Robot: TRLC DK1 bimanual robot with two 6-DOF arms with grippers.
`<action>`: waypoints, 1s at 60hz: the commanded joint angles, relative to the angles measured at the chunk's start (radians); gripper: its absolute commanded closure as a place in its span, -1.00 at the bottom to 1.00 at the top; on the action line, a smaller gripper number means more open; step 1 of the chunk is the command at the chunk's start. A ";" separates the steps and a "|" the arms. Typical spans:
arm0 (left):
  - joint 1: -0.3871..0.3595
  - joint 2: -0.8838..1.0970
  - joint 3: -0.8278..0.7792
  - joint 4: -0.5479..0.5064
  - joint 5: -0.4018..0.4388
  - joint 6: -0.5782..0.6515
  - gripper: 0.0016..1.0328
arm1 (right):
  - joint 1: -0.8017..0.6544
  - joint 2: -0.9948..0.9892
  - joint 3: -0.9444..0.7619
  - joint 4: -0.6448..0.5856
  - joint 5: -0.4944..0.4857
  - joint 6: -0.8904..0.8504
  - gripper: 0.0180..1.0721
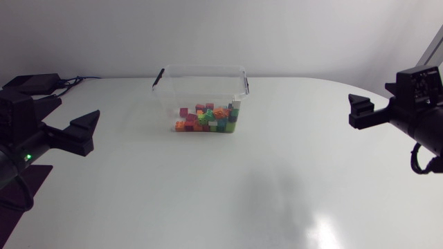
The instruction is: Place the duplo bricks in the container
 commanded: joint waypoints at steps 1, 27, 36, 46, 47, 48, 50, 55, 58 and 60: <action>0.006 -0.034 -0.044 0.025 0.001 -0.036 -0.91 | -0.009 -0.078 -0.080 0.024 -0.006 -0.020 -0.90; -0.018 -0.222 -0.168 0.028 -0.002 -0.105 -0.91 | -0.027 -0.379 -0.281 -0.030 -0.015 -0.078 -0.90; -0.015 -0.260 -0.207 0.023 -0.006 -0.124 -0.91 | -0.027 -0.456 -0.316 -0.063 -0.012 -0.058 -0.91; -0.004 -0.332 -0.253 0.009 -0.014 -0.153 -0.91 | -0.008 -0.542 -0.361 -0.086 -0.002 0.017 -0.90; -0.003 -0.339 -0.257 0.008 -0.015 -0.156 -0.91 | -0.006 -0.551 -0.366 -0.088 -0.001 0.024 -0.90; -0.002 -0.348 -0.263 0.006 -0.015 -0.160 -0.91 | -0.004 -0.561 -0.371 -0.091 0.000 0.033 -0.90; 0.000 -0.362 -0.272 0.004 -0.017 -0.166 -0.91 | 0.000 -0.579 -0.380 -0.095 0.002 0.048 -0.90; 0.005 -0.399 -0.296 -0.003 -0.021 -0.181 -0.91 | 0.009 -0.623 -0.404 -0.106 0.007 0.086 -0.90; 0.008 -0.420 -0.309 -0.007 -0.023 -0.190 -0.91 | 0.015 -0.649 -0.417 -0.113 0.010 0.108 -0.90; 0.010 -0.435 -0.319 -0.010 -0.024 -0.195 -0.91 | 0.019 -0.667 -0.426 -0.118 0.012 0.123 -0.90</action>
